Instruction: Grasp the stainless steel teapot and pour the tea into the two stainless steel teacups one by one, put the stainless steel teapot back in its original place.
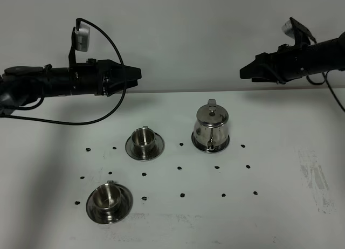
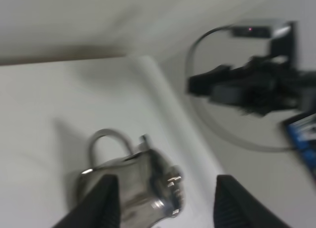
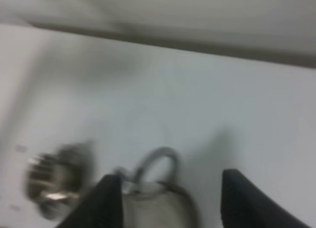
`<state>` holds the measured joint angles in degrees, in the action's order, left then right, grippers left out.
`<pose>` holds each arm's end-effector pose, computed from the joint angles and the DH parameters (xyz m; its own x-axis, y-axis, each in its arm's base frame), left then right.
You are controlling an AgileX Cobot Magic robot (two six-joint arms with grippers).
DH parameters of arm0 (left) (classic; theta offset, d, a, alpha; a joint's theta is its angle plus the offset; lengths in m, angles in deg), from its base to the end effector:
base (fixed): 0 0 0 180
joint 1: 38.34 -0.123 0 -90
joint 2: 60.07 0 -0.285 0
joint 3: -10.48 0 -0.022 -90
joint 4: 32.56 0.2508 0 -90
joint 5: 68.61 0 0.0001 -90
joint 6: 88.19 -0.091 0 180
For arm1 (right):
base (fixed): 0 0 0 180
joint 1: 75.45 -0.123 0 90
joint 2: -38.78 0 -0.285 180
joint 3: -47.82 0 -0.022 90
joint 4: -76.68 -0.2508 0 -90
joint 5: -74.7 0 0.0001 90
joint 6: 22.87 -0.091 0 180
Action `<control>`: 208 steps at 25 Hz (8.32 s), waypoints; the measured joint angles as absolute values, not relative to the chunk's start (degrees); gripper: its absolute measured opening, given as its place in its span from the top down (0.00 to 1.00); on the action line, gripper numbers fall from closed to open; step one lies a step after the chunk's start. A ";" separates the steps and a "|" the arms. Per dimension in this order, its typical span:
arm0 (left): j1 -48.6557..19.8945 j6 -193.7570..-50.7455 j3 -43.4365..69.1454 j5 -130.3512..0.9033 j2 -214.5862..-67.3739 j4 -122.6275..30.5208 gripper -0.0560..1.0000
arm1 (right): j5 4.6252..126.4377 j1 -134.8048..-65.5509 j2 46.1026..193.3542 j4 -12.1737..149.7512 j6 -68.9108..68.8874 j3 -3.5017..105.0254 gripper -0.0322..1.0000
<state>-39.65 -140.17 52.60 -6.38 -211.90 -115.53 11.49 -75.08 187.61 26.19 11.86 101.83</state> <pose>0.5330 -0.0678 0.1701 -0.7841 -0.2064 -0.5853 0.4550 0.4502 -0.7683 0.5324 0.0593 0.2164 -0.7883 -0.0716 -0.6112 -0.4625 0.7240 0.5118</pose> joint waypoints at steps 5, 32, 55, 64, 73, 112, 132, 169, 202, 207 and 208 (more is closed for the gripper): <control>-39.60 -138.41 53.87 -10.15 -206.41 -103.36 0.64 | 8.26 -75.57 185.79 46.70 3.87 109.53 0.54; -41.44 -130.31 16.55 -32.24 -152.80 -75.68 0.72 | 28.74 -76.42 135.74 53.44 -2.60 65.94 0.55; -41.44 -111.27 -27.58 -35.09 -96.66 -57.36 0.72 | 50.68 -83.96 112.47 12.92 38.96 26.40 0.55; -41.44 -93.91 -32.86 -13.98 -83.86 -39.50 0.72 | 54.72 -95.00 114.91 12.79 40.35 26.40 0.55; -41.44 -91.58 -39.51 -9.71 -71.53 -37.83 0.72 | 54.86 -96.99 118.73 13.24 40.89 26.40 0.55; -41.44 -90.74 -40.72 -7.91 -67.57 -37.24 0.72 | 63.63 -102.10 134.70 13.64 41.73 33.65 0.56; -41.44 -90.74 -40.72 -7.91 -67.57 -37.24 0.72 | 47.09 -102.90 161.87 67.62 -20.78 75.39 0.59; -41.44 -90.74 -40.72 -7.91 -67.57 -37.24 0.72 | 22.11 -99.70 192.79 81.52 -26.74 112.11 0.47; -41.44 -90.74 -40.72 -7.92 -67.57 -37.24 0.72 | 17.53 -97.83 194.62 90.71 -22.87 112.18 0.47; -41.44 -90.74 -40.72 -7.92 -67.57 -37.24 0.72 | 15.78 -97.75 194.62 92.03 -22.87 112.51 0.47; -41.44 -90.74 -40.72 -7.92 -67.57 -37.24 0.72 | 15.20 -97.75 194.62 92.24 -22.87 112.59 0.47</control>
